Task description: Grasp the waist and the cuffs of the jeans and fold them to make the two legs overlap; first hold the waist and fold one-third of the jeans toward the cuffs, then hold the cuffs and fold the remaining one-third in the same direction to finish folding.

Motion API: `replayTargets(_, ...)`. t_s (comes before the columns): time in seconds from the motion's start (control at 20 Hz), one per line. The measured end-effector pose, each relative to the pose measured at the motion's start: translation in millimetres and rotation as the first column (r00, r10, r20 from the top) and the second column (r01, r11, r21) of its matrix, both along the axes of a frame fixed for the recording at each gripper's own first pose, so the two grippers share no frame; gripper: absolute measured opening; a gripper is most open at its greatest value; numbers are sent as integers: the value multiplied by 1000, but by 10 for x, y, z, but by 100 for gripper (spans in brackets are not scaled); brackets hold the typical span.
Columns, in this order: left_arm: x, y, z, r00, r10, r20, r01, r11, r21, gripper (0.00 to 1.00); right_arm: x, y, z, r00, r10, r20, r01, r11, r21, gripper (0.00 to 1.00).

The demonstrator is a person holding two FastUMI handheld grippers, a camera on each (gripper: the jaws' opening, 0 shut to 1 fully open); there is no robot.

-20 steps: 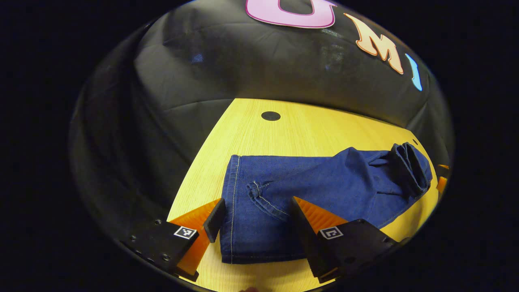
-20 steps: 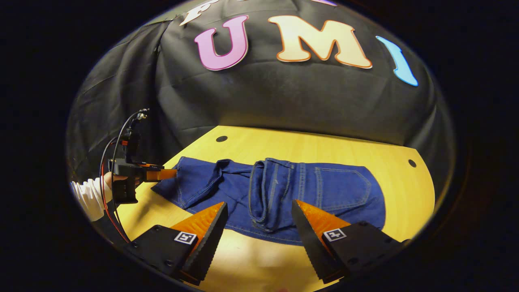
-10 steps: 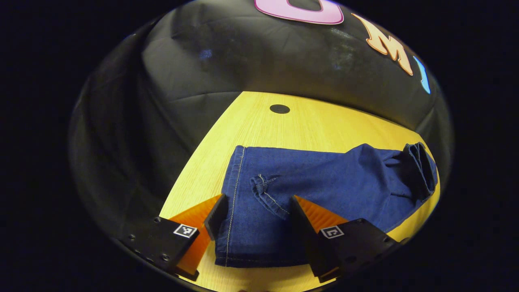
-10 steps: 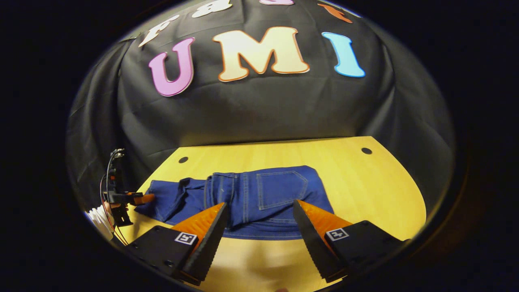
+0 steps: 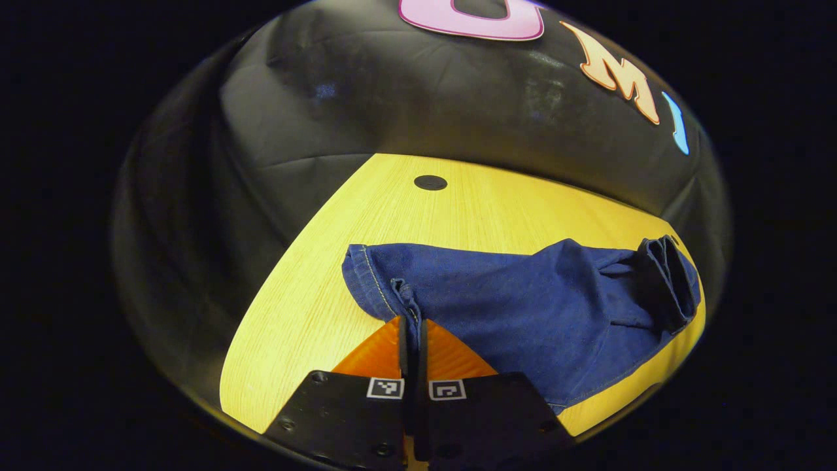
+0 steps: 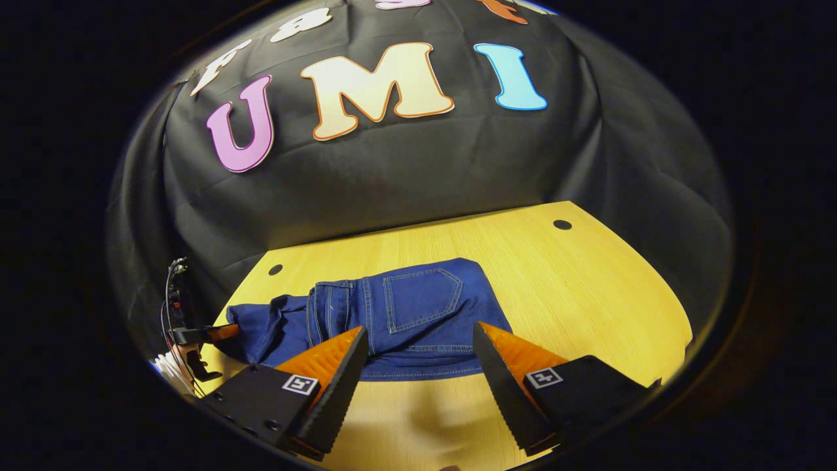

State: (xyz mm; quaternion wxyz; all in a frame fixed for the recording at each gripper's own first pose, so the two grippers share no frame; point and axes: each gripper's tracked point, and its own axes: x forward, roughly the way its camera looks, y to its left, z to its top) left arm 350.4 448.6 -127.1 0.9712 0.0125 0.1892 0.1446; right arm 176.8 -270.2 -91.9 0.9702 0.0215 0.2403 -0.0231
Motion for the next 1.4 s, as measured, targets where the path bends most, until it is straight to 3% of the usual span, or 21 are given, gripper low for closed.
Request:
replayTargets(0.15,-21,-50,91,1000,-22,22,22,1000,2,0,-48,-86,9,1000,-4,-3,4,1000,-18,99)
replayTargets(0.25,-75,-158,224,998,-53,39,53,999,-6,0,-59,-119,10,1000,-5,2,5,1000,-10,95)
replayTargets(0.45,-98,-599,760,983,-82,162,105,985,-139,0,-71,-273,39,1000,-8,6,8,999,32,99)
replayTargets(0.55,-83,-831,1033,970,-82,227,127,974,-190,0,-47,-395,64,1000,0,9,0,999,54,95)
replayTargets(0.6,-46,-948,1110,966,-83,244,132,972,-193,0,-31,-466,76,1000,9,11,-10,998,63,99)
replayTargets(0.65,-17,-1063,1169,964,-83,254,134,973,-190,0,-14,-543,87,1000,21,9,-22,997,70,94)
replayTargets(0.7,13,-1204,1203,964,-84,254,134,974,-185,0,15,-631,92,999,35,5,-35,997,75,99)
replayTargets(0.75,46,-1366,1243,963,-86,255,135,974,-180,0,36,-727,109,999,47,3,-47,996,79,94)
replayTargets(0.9,164,-1930,1370,957,-105,269,152,975,-160,0,90,-1031,156,997,75,1,-75,992,104,99)
replayTargets(0.95,213,-2105,1423,954,-113,279,159,976,-148,0,113,-1120,180,996,84,4,-84,990,114,94)
replayTargets(1.0,262,-2297,1480,949,-123,290,169,975,-141,0,129,-1208,199,996,94,6,-94,988,122,98)
replayTargets(1.3,617,-3461,1608,928,-218,301,266,956,-127,0,163,-1583,192,988,154,3,-152,979,136,94)
replayTargets(1.4,702,-3836,1569,927,-249,282,291,950,-116,0,164,-1677,163,986,164,-2,-163,978,127,98)
